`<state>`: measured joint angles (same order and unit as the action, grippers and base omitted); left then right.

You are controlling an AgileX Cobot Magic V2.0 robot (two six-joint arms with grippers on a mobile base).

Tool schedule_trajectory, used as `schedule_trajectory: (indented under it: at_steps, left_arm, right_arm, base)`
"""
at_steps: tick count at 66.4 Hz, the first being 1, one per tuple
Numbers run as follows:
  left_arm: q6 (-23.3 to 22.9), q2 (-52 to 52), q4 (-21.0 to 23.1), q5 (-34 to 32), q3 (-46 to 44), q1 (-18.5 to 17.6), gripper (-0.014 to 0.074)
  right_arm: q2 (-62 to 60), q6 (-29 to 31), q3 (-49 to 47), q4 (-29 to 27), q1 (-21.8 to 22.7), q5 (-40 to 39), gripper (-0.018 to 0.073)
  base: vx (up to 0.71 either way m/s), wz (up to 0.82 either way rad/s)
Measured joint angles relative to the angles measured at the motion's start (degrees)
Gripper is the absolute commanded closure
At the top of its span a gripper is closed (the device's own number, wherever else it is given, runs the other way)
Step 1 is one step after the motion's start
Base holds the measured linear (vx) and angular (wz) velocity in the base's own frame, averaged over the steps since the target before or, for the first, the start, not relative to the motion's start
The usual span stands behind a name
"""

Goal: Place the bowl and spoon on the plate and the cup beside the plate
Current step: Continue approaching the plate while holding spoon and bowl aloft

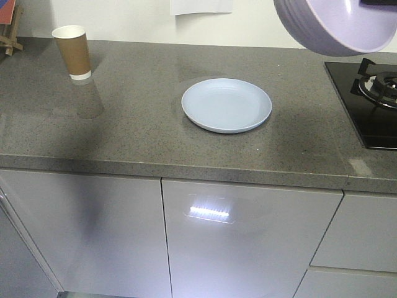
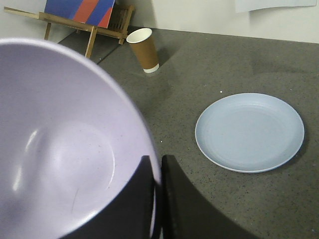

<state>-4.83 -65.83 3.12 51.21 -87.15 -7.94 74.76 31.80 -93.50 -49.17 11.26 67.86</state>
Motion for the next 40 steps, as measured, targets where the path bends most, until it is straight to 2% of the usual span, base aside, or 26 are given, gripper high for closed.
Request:
schedule_trajectory:
  at_steps: [40]
  left_arm:
    - [0.0,0.0,0.0,0.0,0.0,0.0,0.0602]
  right_arm:
    - [0.0,0.0,0.0,0.0,0.0,0.0,0.0569]
  base:
    - [0.03,0.02]
